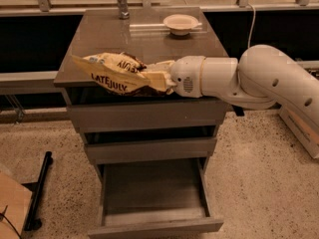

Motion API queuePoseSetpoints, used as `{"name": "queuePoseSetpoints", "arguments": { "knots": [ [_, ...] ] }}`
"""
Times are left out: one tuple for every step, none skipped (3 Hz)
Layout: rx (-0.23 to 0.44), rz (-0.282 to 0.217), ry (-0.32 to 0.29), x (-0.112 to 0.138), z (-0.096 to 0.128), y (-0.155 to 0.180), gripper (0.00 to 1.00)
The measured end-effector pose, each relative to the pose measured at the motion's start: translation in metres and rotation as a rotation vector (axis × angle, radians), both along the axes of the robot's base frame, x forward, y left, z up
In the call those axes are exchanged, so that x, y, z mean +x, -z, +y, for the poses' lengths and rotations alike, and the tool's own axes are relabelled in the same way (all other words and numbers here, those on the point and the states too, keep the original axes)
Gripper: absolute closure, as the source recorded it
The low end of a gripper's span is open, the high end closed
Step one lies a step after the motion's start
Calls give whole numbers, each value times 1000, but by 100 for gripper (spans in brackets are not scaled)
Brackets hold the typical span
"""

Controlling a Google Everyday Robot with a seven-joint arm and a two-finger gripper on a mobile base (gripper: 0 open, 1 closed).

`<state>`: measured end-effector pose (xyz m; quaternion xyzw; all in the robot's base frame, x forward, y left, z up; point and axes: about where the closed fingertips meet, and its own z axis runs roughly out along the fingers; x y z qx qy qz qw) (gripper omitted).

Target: Place brown chip bag into bottom drawer

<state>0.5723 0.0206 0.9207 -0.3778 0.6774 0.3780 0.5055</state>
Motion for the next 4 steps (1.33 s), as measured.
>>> {"name": "queuePoseSetpoints", "arguments": {
  "knots": [
    [7,27,-19,2,5,8,100],
    [99,186,-75,-18,11,46,100],
    [134,419,-110,-51,10,104,100],
    [106,576,-84,-65,2,158,100]
  ]
}}
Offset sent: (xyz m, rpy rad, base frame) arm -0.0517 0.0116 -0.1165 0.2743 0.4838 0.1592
